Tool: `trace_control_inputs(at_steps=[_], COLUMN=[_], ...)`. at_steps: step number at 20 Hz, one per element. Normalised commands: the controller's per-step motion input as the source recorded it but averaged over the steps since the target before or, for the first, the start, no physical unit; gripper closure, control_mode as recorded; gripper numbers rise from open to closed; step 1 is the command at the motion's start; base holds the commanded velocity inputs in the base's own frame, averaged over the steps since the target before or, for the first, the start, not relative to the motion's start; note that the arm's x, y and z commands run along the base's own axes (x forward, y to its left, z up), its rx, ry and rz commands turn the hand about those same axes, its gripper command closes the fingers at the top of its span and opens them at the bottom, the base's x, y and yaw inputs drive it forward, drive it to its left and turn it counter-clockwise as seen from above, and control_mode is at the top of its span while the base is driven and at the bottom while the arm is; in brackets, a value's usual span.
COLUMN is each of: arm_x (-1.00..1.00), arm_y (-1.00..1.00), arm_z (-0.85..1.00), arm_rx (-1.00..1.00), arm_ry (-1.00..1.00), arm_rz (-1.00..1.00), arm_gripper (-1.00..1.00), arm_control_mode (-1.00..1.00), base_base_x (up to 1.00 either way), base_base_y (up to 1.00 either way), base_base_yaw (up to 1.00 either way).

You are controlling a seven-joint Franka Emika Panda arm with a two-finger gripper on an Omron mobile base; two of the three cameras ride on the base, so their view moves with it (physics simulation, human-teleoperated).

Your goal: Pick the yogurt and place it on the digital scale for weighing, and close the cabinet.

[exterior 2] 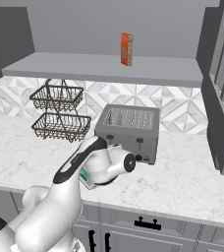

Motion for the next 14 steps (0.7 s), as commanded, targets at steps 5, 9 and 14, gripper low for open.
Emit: trace_control_inputs(at_steps=[5,9,14], arm_x=[0.14,0.14,0.24], arm_y=[-0.01,0.0,-0.02], arm_z=[-0.37,-0.3,-0.07], arm_rx=[0.0,0.0,0.0], arm_ry=[-0.02,-0.02,-0.01], arm_rz=[0.0,0.0,0.0], arm_gripper=[1.0,1.0,1.0], arm_control_mode=[-1.0,-1.0,-1.0], base_base_x=[0.0,0.0,0.0], base_base_y=[0.0,0.0,0.0], base_base_yaw=[0.0,0.0,0.0])
